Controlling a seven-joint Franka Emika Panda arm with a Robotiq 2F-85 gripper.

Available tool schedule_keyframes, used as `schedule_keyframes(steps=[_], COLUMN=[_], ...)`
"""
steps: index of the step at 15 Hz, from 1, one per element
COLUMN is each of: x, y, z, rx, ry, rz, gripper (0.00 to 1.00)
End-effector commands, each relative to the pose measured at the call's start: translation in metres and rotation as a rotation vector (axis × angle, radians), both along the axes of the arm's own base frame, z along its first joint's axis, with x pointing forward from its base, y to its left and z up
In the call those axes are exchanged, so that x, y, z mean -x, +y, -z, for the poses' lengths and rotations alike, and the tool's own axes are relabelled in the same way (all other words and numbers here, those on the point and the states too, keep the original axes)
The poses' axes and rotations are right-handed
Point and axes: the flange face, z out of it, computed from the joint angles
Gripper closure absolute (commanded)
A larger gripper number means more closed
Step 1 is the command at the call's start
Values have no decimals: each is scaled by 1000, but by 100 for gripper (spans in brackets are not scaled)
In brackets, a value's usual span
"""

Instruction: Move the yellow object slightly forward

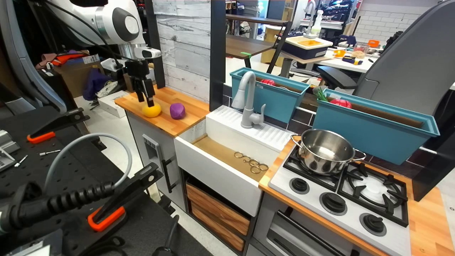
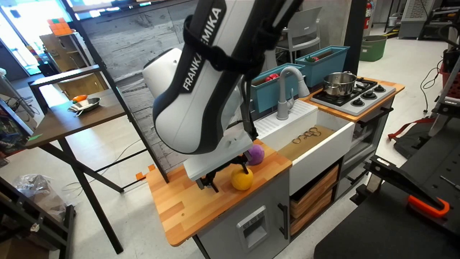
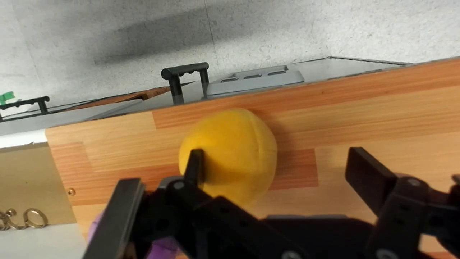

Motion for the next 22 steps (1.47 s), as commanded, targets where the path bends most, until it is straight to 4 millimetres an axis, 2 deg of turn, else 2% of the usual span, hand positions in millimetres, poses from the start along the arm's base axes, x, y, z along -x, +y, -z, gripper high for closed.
schedule_keyframes(steps=[1, 2, 3, 10, 14, 19, 22], x=[-4, -4, -4, -2, -11, -43, -62], y=[6, 4, 2, -24, -12, -11, -9], z=[8, 9, 12, 40, 20, -1, -3], rx=[37, 49, 68, 193, 168, 119, 115], ry=[5, 13, 20, 80, 59, -19, -86], rz=[8, 9, 9, 22, 4, 39, 36], gripper=[0, 0, 18, 73, 95, 94, 94])
